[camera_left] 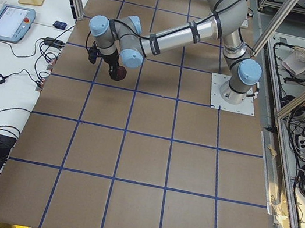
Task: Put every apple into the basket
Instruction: 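Drop the red apple in the basket with right gripper while left lifts purple apple, then carry the dark purple apple to the table center, release, withdraw the left gripper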
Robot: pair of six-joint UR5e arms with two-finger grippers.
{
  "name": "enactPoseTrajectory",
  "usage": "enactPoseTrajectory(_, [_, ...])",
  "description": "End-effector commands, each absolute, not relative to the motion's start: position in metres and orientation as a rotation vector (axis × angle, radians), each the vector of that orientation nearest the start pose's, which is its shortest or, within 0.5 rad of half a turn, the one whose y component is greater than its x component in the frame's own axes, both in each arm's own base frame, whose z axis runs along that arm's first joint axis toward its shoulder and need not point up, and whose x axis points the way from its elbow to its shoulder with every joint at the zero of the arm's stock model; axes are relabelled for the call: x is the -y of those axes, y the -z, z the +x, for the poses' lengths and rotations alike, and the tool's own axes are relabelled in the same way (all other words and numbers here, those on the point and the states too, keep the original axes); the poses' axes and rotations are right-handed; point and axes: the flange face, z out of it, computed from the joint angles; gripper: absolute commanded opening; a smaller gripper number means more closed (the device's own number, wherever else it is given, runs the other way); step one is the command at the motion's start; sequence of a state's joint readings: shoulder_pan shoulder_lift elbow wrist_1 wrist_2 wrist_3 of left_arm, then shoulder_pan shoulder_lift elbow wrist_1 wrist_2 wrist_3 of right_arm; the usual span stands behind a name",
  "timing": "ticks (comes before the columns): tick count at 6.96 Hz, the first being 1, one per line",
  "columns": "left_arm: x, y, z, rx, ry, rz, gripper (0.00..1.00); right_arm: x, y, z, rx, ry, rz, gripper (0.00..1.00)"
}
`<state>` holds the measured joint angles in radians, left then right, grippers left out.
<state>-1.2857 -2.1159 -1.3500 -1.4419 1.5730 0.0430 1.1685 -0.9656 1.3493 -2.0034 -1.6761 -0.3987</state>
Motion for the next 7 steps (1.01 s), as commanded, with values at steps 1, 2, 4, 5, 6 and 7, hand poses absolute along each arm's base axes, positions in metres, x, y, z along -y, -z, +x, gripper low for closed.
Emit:
enactPoseTrajectory(1, [0.656,-0.302,-0.071,-3.118,-0.336,-0.671,0.00,0.698,-0.244,-0.192,-3.245,-0.044,-0.047,0.00])
enactPoseTrajectory(2, [0.645,-0.313,-0.123,-3.103,-0.314,-0.759,0.00,0.697,-0.239,-0.191,-3.234,-0.064,-0.027,0.30])
enactPoseTrajectory(4, [0.605,-0.304,-0.239,-3.002,-0.318,-0.935,0.00,0.695,-0.238,-0.190,-3.219,-0.116,-0.035,0.37])
enactPoseTrajectory(5, [0.594,-0.285,-0.280,-3.025,-0.214,-0.959,0.00,0.694,-0.232,-0.190,-3.214,-0.133,-0.057,0.75])
enactPoseTrajectory(6, [0.583,-0.262,-0.296,-3.021,-0.228,-0.963,0.00,0.692,-0.237,-0.190,-3.218,-0.146,-0.058,1.00])
enactPoseTrajectory(7, [0.574,-0.247,-0.298,-3.012,-0.267,-0.951,0.00,0.692,-0.245,-0.190,-3.206,-0.175,-0.053,1.00])
